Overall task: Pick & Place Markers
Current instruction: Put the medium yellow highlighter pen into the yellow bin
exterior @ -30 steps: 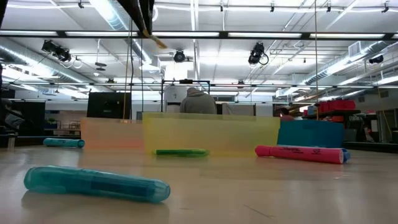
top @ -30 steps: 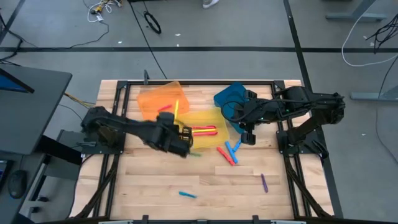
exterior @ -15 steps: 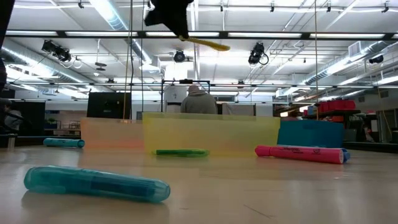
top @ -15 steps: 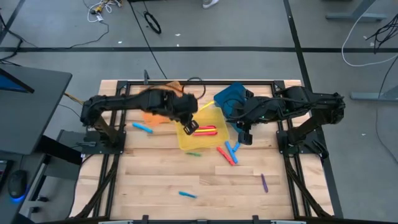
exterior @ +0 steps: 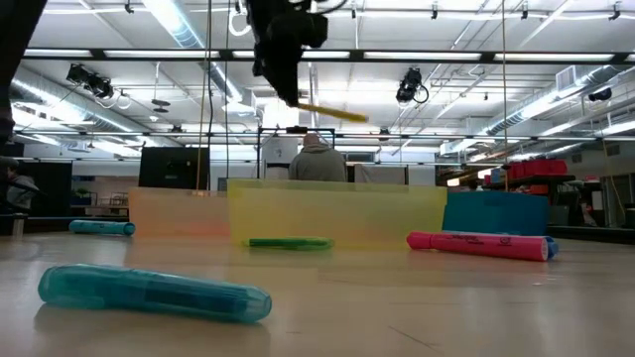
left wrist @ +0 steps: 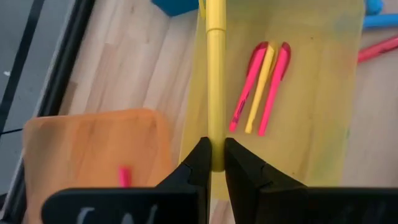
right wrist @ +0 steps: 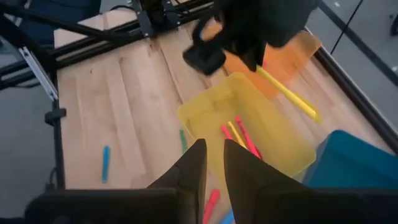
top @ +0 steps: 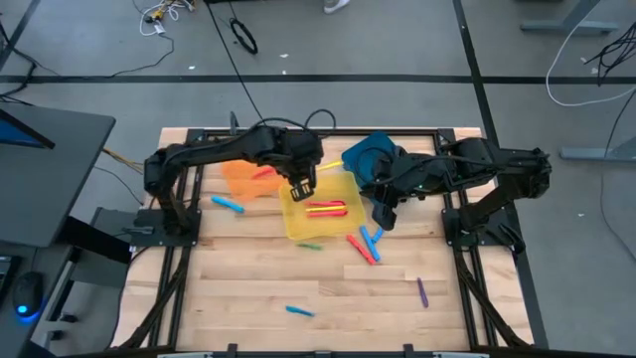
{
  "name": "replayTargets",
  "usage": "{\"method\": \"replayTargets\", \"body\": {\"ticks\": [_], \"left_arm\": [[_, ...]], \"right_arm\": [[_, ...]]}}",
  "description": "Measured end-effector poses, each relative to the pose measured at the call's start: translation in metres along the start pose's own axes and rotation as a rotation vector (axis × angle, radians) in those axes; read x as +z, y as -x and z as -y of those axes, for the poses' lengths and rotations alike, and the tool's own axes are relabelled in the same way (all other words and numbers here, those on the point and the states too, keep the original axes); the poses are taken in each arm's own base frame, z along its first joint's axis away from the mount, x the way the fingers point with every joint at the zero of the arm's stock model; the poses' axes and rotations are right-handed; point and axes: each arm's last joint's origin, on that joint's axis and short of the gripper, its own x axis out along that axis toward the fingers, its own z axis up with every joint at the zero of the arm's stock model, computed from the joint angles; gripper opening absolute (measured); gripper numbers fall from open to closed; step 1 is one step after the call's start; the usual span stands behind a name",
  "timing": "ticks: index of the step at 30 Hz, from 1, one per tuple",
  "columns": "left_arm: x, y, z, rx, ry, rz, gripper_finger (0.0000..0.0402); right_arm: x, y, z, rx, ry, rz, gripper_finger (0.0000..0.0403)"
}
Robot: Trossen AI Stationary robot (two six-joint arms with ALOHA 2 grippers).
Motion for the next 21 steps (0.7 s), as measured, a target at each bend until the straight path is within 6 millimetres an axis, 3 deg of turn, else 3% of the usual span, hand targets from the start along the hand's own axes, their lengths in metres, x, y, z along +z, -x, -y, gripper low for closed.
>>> {"method": "replayTargets", "body": {"ticks": [9,16,21], "left_arm": [[0.004,-0.037,0.01,0.004,-0.008,-0.041,0.0034],[-0.029,-0.078,0.023,-0.041,-0.007,-0.093,0.0032],[-0.035,-0.095,0.027,-0.015,-0.079,-0.044,0.0034]], "right_arm": [[0.0,0.0,0.0,-0.005,-0.054,0.007,0.0056],[0.0,0.0,0.0,-0.008,-0.048,0.001,0.0056],[0.0,0.0,0.0,-0.01,-0.026,-0.001,0.0056]]}}
